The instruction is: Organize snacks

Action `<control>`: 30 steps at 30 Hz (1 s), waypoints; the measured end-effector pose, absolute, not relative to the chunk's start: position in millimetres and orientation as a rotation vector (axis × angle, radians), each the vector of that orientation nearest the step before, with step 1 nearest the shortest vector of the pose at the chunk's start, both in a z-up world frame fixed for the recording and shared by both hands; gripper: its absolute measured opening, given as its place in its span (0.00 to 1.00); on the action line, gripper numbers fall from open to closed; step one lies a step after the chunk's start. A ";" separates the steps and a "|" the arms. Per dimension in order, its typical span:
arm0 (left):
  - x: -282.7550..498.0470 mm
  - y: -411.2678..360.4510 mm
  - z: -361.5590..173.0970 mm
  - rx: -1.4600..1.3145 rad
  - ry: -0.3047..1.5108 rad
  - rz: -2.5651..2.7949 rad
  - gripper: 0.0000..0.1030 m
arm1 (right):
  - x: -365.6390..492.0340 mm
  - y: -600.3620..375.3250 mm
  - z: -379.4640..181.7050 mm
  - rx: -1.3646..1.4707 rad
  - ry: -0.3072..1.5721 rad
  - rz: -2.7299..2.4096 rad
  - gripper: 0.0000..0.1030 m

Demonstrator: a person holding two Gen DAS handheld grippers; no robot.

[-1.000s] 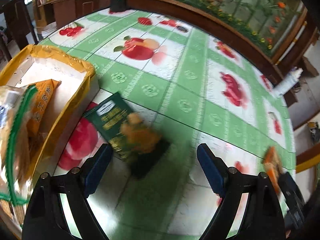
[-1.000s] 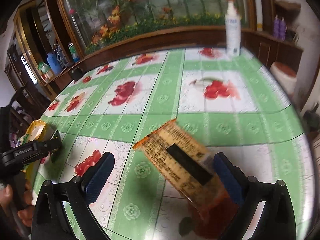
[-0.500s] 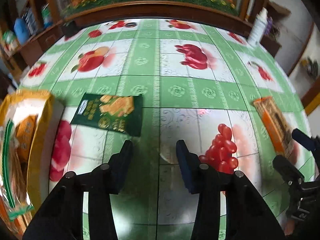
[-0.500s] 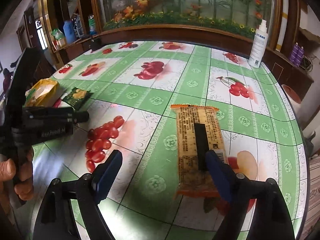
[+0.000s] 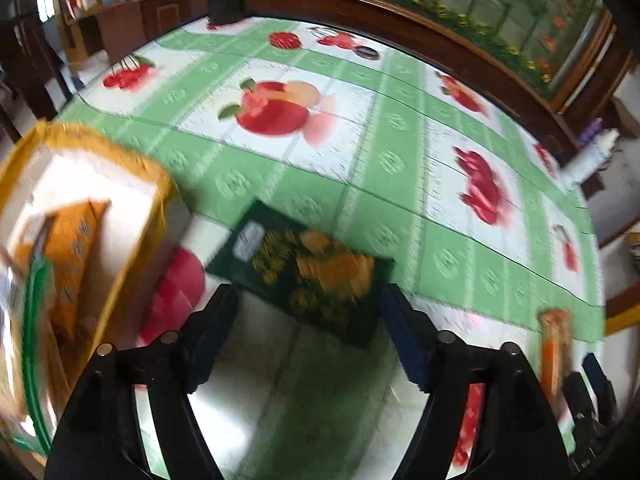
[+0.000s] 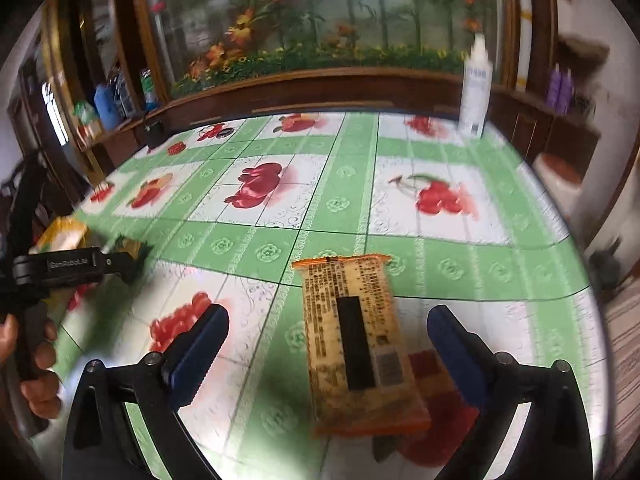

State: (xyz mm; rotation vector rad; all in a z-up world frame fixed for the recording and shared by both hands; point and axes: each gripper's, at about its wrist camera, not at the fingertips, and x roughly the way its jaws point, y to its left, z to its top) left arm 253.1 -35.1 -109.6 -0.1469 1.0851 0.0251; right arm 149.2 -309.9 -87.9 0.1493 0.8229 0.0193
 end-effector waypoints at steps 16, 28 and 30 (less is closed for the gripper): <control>216.2 -58.5 -106.9 0.119 1.045 -0.254 0.26 | 140.0 -280.0 -114.0 0.113 0.951 0.124 0.58; 238.9 -38.8 -106.0 -0.059 1.070 -0.178 0.36 | 137.1 -262.3 -114.5 0.099 0.946 0.097 0.64; 241.4 -48.0 -107.4 -0.018 1.056 -0.157 0.43 | 138.4 -260.1 -114.6 0.099 0.945 0.091 0.64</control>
